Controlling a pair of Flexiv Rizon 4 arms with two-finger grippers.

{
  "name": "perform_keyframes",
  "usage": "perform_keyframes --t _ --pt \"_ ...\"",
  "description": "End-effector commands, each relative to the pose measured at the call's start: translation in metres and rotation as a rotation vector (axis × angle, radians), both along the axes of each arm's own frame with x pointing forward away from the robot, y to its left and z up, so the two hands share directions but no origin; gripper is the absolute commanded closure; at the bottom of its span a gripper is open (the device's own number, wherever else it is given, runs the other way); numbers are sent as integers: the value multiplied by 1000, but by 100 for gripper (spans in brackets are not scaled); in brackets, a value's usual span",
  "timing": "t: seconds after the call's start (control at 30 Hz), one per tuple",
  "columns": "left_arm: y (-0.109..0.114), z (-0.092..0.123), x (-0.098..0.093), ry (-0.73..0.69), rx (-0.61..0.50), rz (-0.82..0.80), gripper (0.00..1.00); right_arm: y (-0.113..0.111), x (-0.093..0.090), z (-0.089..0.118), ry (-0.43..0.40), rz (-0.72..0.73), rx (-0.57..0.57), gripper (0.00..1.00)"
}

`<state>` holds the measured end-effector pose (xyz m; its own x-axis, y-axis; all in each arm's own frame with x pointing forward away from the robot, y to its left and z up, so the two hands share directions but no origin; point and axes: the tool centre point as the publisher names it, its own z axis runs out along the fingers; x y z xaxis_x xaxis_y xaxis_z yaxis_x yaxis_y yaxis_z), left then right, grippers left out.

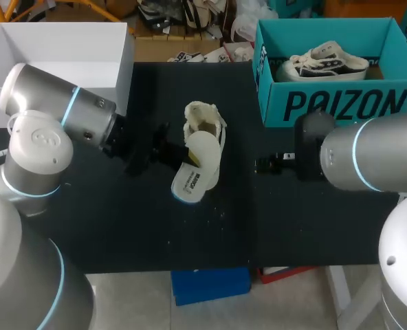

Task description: Take the shoe out of the shoebox, open the shoe tongue, remove and reinsert the insole, then place the shoe into the shoebox

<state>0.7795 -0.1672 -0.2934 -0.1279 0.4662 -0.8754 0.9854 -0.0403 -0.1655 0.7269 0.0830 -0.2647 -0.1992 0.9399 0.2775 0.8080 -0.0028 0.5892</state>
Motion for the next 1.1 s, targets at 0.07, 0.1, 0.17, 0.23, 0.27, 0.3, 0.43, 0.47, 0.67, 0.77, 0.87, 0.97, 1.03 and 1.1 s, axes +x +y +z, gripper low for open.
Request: perform_keyframes --t 0.07,0.1,0.17,0.23,0.27,0.3,0.43,0.47,0.67,0.77,0.87,0.97,1.03,1.1 --pt "-3 -1 1 9 16 -2 100 -1 -18 -3 -88 -240 -221 0" --pt "-3 -2 1 10 19 -3 100 -3 -21 -3 -100 -250 -224 0" --pt "-4 -2 1 11 22 -4 100 -4 -26 -1 -128 -258 -211 0" --pt "-5 -2 1 13 26 -6 100 -5 -30 3 -178 -240 -225 0" --pt "-6 -3 1 13 27 -6 100 -5 -31 5 -204 -223 -229 0" --pt "-6 -3 1 13 28 -7 100 -5 -32 7 -220 -215 -231 0" --pt "-8 -4 0 14 31 -10 100 -6 -34 11 -280 -146 -243 0" --pt "-8 -3 0 14 32 -11 100 -7 -34 11 -272 -125 -244 0" --pt "-9 -4 -2 19 36 -13 100 -8 -35 11 -249 -115 -248 0" --pt "-9 -5 -2 22 41 -13 100 -8 -35 11 -249 -115 -248 0" --pt "-9 -5 -2 24 43 -13 100 -7 -33 8 -245 -108 -242 0" --pt "-9 -6 -1 24 45 -12 100 -10 -28 1 -242 -108 -203 0" --pt "-8 -6 -1 23 47 -10 100 -13 -26 -1 -246 -105 -192 0" --pt "-6 -5 -1 23 47 -7 100 -16 -24 -2 -251 -102 -183 0"
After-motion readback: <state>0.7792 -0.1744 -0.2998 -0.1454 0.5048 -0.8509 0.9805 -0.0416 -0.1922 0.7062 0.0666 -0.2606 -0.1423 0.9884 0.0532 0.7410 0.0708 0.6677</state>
